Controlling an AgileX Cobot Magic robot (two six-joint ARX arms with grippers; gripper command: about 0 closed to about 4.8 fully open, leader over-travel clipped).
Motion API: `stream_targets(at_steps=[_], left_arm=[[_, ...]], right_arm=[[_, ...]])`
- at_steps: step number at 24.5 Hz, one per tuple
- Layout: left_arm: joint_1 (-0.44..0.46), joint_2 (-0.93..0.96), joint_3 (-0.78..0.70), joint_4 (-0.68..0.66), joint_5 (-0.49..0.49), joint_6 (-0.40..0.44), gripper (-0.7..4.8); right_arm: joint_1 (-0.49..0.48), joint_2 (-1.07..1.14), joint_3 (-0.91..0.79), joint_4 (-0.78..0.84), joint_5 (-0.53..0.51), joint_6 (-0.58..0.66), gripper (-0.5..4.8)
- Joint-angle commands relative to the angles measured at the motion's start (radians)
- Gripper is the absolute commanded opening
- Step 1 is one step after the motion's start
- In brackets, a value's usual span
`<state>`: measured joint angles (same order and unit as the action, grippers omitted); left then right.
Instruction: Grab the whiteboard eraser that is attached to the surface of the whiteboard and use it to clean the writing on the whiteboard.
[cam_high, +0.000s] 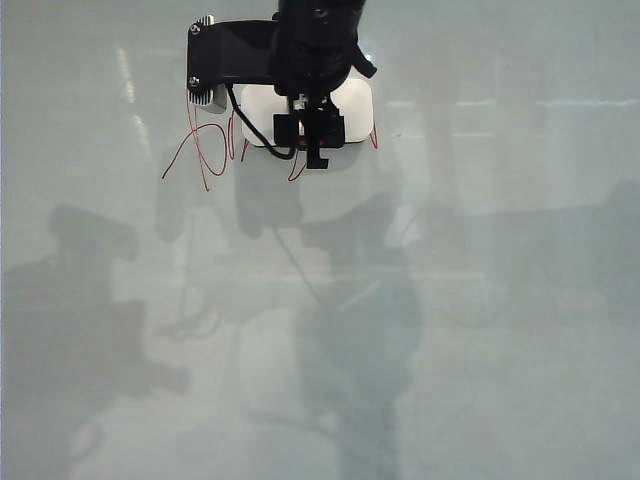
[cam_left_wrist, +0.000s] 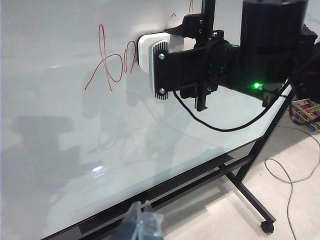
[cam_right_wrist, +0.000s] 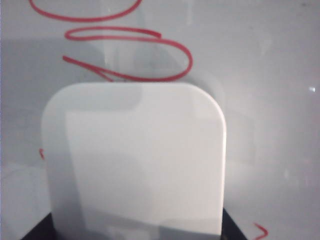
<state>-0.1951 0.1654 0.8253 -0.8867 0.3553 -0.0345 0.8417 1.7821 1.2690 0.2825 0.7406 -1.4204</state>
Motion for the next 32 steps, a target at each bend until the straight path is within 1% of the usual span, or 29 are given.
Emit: stream_targets(at_steps=[1,3,7,10,14,16,25,29,32], left_arm=[[0.0,0.001,0.003,0.011,0.001,0.003,-0.05],[0.0,0.001,0.003,0.011,0.001,0.003,-0.05],[0.0,0.001,0.003,0.011,0.004,0.003,-0.05],[0.0,0.001,0.003,0.011,0.004,0.003,-0.05],[0.0,0.001,0.003,0.011,0.004,0.003,-0.05],[0.0,0.001,0.003,0.011,0.004,0.003,-0.05],[0.0,0.001,0.003,0.011,0.004,0.003,-0.05],[0.0,0.001,0.003,0.011,0.004,0.003,-0.05],[0.0,0.001,0.003,0.011,0.004,0.003,-0.05]], right_arm=[[0.014,-0.018,0.002,0.114,0.168,-0.023,1.7],[0.027,-0.041,0.002,0.135,0.184,-0.024,1.71],[0.069,-0.119,0.003,0.18,0.171,-0.029,1.71],[0.065,-0.125,0.003,0.195,0.154,-0.074,1.71],[0.051,-0.124,0.003,0.184,0.128,-0.076,1.7],[0.05,-0.124,0.003,0.183,0.096,-0.076,1.7],[-0.026,-0.121,0.003,0.159,0.041,-0.077,1.69],[-0.068,-0.12,0.003,0.155,-0.001,-0.077,1.69],[-0.076,-0.106,0.003,0.138,-0.019,-0.072,1.69]])
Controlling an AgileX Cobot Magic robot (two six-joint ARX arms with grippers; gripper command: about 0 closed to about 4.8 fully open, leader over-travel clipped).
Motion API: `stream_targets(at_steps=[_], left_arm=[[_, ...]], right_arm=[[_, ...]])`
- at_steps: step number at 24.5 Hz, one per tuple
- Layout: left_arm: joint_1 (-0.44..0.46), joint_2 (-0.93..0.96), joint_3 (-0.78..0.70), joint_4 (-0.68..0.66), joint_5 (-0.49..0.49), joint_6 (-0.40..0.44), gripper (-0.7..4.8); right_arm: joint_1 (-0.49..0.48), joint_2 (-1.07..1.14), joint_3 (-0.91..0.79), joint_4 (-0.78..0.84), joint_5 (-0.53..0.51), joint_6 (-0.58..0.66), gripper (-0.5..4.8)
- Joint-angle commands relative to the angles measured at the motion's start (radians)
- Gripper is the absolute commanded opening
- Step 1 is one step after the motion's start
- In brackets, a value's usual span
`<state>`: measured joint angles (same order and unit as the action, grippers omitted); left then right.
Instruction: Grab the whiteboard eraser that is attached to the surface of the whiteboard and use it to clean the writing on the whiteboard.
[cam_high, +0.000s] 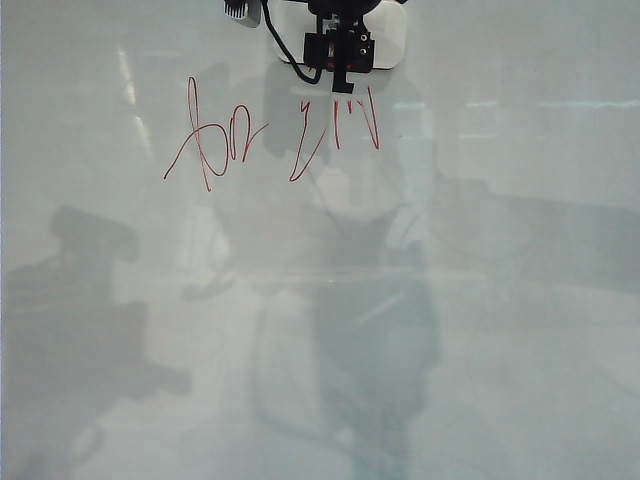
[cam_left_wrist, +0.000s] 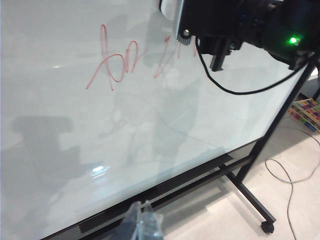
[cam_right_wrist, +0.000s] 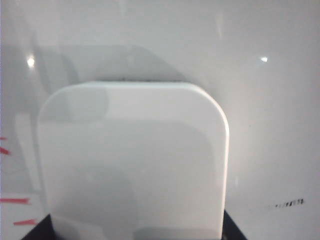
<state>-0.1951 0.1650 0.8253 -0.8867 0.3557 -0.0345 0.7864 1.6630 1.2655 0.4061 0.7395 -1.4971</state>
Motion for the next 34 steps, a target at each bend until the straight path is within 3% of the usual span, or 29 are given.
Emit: stream_targets(at_steps=[1,21,34], left_arm=[[0.0,0.002,0.003,0.011,0.004,0.003,-0.05],[0.0,0.002,0.003,0.013,0.004,0.0,-0.05],[0.0,0.002,0.003,0.013,0.003,-0.004,-0.05]], right_arm=[[-0.019,0.026,0.006,-0.003,-0.02,0.008,1.69],[0.005,0.186,0.005,-0.018,-0.094,0.233,1.68],[0.013,0.306,0.004,-0.005,-0.15,0.298,1.66]])
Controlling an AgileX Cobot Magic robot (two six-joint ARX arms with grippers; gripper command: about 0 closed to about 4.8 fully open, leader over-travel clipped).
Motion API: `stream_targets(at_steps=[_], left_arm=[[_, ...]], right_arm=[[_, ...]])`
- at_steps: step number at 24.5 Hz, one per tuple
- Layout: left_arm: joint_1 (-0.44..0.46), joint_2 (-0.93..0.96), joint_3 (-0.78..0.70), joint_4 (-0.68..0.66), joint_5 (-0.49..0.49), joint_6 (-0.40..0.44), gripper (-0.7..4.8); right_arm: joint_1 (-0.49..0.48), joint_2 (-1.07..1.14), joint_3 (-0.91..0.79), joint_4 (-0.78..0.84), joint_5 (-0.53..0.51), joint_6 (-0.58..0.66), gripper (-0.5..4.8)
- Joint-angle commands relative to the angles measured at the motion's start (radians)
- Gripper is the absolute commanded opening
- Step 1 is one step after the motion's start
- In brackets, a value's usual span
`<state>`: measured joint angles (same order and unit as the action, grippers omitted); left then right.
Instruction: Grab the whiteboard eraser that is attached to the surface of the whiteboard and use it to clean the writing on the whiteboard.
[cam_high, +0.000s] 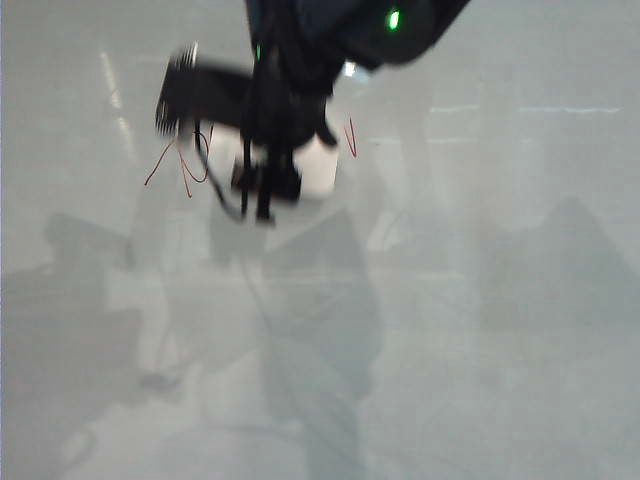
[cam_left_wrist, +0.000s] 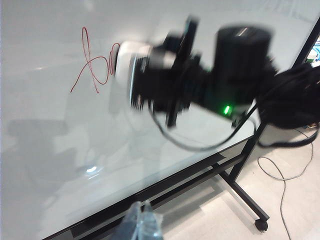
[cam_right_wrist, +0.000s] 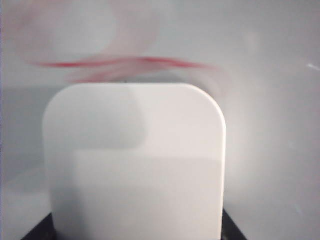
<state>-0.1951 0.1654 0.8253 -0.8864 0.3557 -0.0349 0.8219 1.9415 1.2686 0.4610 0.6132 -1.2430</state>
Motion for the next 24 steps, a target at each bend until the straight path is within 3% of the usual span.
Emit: stream_targets(at_steps=[1,5,12,18,24], left_arm=[[0.0,0.002,0.003,0.013,0.003,-0.004,-0.05],[0.0,0.006,0.002,0.018,0.003,-0.006,-0.05],[0.0,0.008,0.002,0.047,-0.048,-0.006,-0.05],[0.0,0.009,0.002,0.067,-0.09,-0.006,-0.05],[0.0,0.008,0.002,0.064,-0.09,-0.006,-0.05]], right_arm=[[-0.019,0.028,0.001,-0.063,-0.024,0.057,1.66],[0.009,0.03,0.001,-0.061,0.032,0.057,1.66],[0.027,0.0,0.001,-0.068,0.222,-0.02,1.67],[0.065,-0.131,0.001,-0.068,0.296,-0.082,1.67],[0.068,-0.209,0.001,-0.068,0.291,-0.163,1.66]])
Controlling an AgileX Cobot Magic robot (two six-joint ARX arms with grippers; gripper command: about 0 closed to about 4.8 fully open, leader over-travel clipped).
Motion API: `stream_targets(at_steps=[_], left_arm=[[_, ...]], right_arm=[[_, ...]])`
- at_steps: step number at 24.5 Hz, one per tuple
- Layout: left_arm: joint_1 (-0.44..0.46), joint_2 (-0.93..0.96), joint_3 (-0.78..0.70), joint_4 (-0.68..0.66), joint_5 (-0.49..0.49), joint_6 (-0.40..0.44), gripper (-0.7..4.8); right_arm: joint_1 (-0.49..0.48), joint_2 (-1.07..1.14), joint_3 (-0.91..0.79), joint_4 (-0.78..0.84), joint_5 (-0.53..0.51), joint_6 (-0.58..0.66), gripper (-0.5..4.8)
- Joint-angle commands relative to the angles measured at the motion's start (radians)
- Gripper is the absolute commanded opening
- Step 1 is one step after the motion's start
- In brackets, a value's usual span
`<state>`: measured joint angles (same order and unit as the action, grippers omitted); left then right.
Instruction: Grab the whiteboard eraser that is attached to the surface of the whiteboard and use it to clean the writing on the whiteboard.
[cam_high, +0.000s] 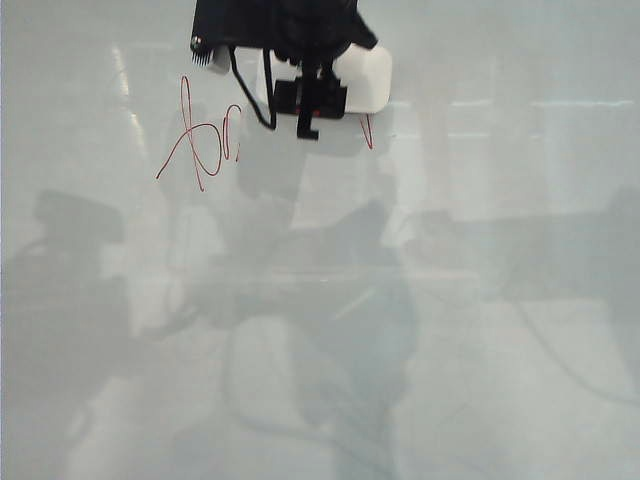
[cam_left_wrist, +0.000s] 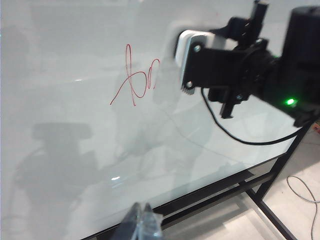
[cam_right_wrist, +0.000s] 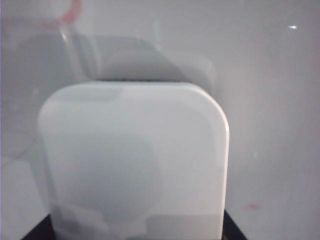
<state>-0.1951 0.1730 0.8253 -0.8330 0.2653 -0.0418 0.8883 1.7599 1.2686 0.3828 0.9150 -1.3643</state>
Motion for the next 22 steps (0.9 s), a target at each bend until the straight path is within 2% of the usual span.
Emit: stream_targets(at_steps=[1,4,13,20,22], left_arm=[[0.0,0.001,0.002,0.01,0.0,0.0,-0.05],[0.0,0.001,0.002,0.011,0.0,0.0,-0.05],[0.0,0.001,0.002,0.011,0.0,0.0,-0.05],[0.0,0.001,0.002,0.013,0.0,0.0,-0.05],[0.0,0.001,0.002,0.024,0.001,0.0,-0.05]], right_arm=[[-0.006,-0.034,0.001,0.015,-0.01,-0.065,1.66],[-0.025,-0.045,0.002,0.043,-0.01,-0.114,1.66],[-0.07,-0.054,0.001,0.044,-0.062,-0.119,1.66],[-0.114,-0.047,0.0,-0.085,-0.136,0.067,1.65],[-0.116,-0.042,-0.005,-0.154,-0.159,0.145,1.48]])
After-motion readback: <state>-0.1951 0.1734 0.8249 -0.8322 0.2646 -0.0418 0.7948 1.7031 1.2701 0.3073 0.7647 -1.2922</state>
